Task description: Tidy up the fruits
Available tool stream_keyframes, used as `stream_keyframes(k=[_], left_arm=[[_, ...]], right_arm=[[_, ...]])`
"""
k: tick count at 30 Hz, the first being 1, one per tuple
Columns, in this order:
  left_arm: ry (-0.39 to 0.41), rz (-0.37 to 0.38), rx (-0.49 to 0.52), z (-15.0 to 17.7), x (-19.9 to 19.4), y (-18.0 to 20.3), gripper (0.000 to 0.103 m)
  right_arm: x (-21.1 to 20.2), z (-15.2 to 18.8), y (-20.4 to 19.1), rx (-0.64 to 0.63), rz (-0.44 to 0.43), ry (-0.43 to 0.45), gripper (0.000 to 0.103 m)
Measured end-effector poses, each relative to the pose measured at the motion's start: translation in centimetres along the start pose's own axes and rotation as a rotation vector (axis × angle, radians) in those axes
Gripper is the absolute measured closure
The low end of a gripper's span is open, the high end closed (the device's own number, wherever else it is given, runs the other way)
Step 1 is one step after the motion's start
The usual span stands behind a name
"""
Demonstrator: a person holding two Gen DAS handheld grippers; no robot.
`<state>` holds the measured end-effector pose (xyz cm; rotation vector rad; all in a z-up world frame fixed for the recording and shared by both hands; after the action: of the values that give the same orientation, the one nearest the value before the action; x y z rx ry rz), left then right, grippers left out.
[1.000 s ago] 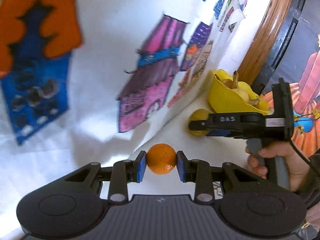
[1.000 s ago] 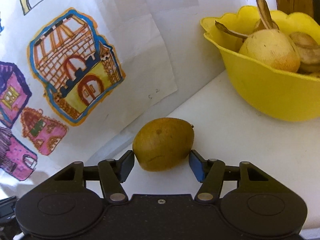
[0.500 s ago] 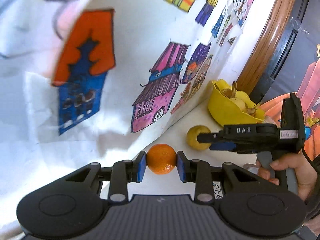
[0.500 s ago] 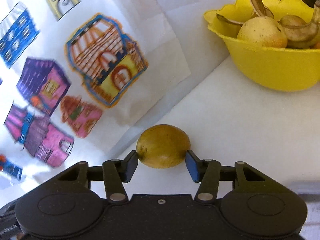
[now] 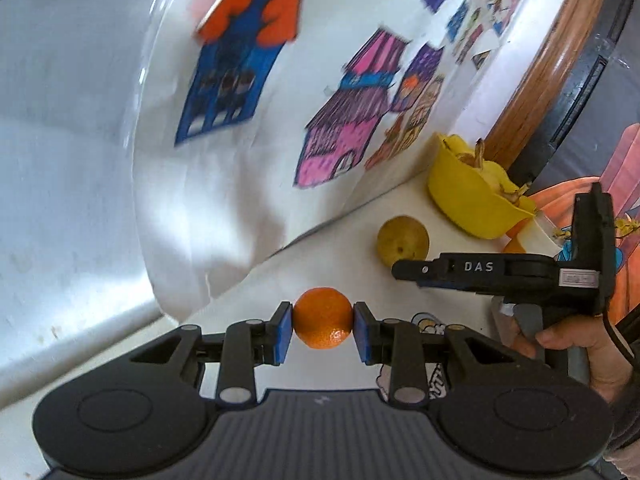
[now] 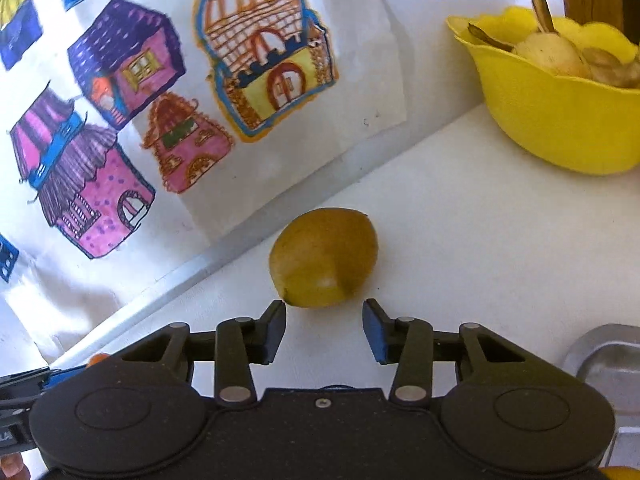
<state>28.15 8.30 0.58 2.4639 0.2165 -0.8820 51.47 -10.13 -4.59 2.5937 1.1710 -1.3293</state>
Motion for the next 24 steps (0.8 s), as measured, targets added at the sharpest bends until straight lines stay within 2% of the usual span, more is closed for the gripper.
stream_keyframes(k=[9,11,13,16,19,24], left_arm=[[-0.007,0.019,0.022,0.5,1.6,-0.6,0.068],[-0.003,0.02,0.03,0.6,1.5,-0.7,0.068],[0.003,0.023,0.036,0.7,1.2,-0.9,0.068],[0.006,0.02,0.055,0.9,1.1,-0.8,0.068],[0.009,0.013,0.069,1.0,1.2,-0.5,0.068],[0.009,0.008,0.081,1.2,1.3,0.0,0.068]], right_arm=[[0.0,0.4,-0.1,-0.023,0.007,0.028,0.056],[-0.1,0.5,-0.1,-0.031,0.014,0.033,0.054],[0.2,0.3,0.1,-0.027,0.013,0.044,0.046],[0.8,-0.2,0.0,-0.006,0.005,0.065,0.039],[1.7,-0.8,-0.4,-0.01,0.012,0.086,0.037],[3.0,-1.3,-1.2,-0.057,0.061,0.122,0.042]])
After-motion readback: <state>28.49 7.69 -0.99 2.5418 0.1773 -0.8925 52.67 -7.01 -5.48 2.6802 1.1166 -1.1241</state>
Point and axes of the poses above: each gripper's, at about its wrist camera, not at the fingertips, and x roughly the way its jaws point, y to its right, z to its underside, the point moved 1 cm from there along x, roughly the way its jaws point, and after that the axes turned 2 degrees about -x, right-handed, at the moved point
